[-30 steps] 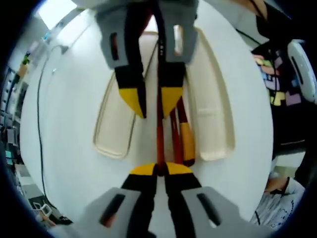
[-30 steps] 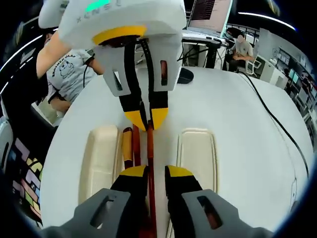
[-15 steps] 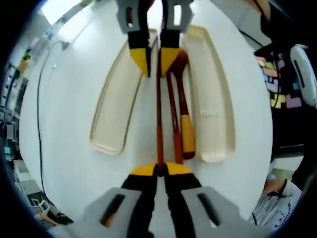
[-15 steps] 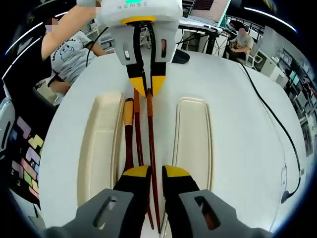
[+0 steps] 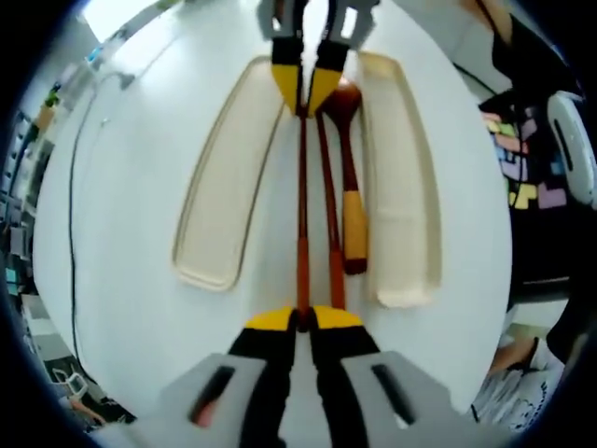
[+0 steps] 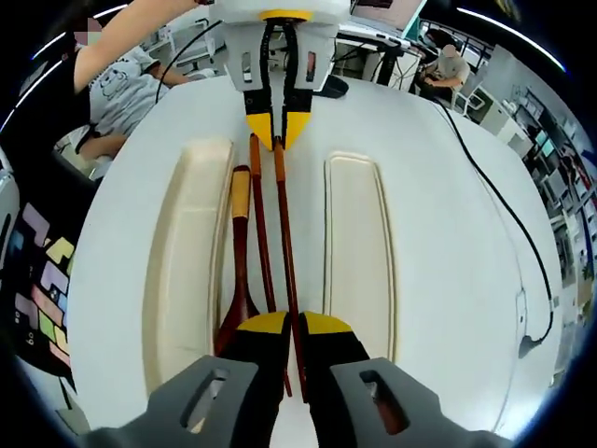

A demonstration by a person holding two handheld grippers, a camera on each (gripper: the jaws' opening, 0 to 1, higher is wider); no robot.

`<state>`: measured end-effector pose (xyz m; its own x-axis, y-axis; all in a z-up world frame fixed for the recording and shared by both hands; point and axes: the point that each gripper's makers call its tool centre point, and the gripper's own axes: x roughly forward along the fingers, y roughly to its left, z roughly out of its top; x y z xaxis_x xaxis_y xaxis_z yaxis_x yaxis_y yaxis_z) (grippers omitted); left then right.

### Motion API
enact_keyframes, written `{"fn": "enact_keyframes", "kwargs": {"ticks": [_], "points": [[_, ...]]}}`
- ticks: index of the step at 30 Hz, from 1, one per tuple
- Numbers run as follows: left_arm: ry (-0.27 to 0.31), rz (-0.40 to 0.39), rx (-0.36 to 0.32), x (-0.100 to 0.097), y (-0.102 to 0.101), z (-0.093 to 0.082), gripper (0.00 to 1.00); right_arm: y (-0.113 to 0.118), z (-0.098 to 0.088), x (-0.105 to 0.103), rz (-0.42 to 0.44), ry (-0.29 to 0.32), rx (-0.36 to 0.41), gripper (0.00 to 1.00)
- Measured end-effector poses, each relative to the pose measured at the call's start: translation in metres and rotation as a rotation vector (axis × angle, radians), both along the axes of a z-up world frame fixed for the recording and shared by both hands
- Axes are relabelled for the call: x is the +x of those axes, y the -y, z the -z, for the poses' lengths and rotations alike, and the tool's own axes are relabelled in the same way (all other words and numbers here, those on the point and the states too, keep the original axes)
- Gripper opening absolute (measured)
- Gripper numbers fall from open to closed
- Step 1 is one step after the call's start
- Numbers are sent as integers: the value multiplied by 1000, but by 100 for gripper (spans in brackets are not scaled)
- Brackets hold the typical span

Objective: Arrange the utensils inside the cutlery case until each visible utensil rests in its matching compartment.

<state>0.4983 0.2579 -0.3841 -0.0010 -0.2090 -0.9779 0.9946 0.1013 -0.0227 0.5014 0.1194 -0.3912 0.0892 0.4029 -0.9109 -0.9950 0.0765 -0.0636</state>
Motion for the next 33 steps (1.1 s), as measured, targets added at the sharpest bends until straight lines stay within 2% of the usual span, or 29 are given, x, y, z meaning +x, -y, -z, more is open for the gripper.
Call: {"fn": "enact_keyframes", "kwargs": {"ticks": [3,4,6,8,9,10,11,12,13,14,16,18,22,26,30,33], "points": [[13,4,4,-1,0,0,6,-1,0,2,9,-17,-20,3],[21,66,10,0,0,0,6,0,-1,2,16,-23,-19,3],[25,141,20,-1,1,1,6,1,-1,2,37,-37,12,3],[41,69,13,0,1,1,6,1,-2,1,68,-25,48,3],[56,79,7,-1,0,1,6,0,-2,1,96,-24,74,3],[97,108,-8,0,1,0,6,0,-3,1,107,-20,111,3],[113,87,-20,-2,0,1,6,0,-4,1,120,-11,145,3],[121,47,-30,-1,0,0,6,0,-5,0,116,1,173,2],[110,-50,-41,-1,0,0,6,0,-4,-2,108,7,182,2],[95,-81,-55,0,-1,0,6,1,-5,-2,101,20,183,2],[109,2,-79,1,1,-1,6,0,-7,-2,46,69,146,2],[103,-9,-73,1,0,-1,6,-1,-6,-11,-11,29,90,2],[83,6,-55,2,1,-2,5,-1,-8,-2,12,52,96,2],[102,30,-67,7,2,-7,5,3,-23,3,9,63,124,2],[120,11,-130,11,9,-27,5,12,-43,4,49,77,155,2],[123,29,-174,2,17,-43,5,19,-56,-6,63,100,164,2]]}}
